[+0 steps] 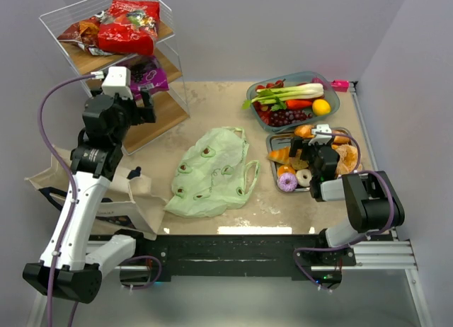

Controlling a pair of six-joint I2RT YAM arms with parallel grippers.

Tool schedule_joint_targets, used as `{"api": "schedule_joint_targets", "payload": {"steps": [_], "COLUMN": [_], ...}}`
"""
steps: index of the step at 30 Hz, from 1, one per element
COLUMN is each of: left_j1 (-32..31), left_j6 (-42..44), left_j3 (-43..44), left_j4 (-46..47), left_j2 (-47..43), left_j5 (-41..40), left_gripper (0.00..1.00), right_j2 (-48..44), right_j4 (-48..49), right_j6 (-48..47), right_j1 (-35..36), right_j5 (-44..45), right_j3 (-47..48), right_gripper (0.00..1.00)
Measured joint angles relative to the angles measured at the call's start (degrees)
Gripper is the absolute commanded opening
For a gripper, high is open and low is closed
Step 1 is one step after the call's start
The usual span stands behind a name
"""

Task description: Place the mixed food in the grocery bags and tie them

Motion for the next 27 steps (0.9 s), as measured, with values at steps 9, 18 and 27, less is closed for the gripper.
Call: {"api": "schedule_joint_targets", "payload": {"steps": [9, 18, 27], "left_j1": [0.0, 0.0, 0.0], "left_j6": [-1.11, -3.58, -7.58], "left_j3": [-0.42, -0.35, -0.24], "left_j4": [-8.39, -15.67, -25.49], "left_j2": [0.48, -3.17, -6.43], "left_j5": [2.43, 6.14, 4.96], "left_gripper": [1.0, 1.0, 1.0], "right_j2": [0.0, -3.37, -22.16], "right_j4": [0.0, -3.8, -12.81], "right_j6": [0.0, 0.15, 0.59], "right_j1": [0.0, 0.04, 0.04], "right_j5": [0.02, 1.77, 2.05], "right_j3": [0.0, 0.02, 1.29], "right_gripper": [0.99, 0.99, 0.99]}}
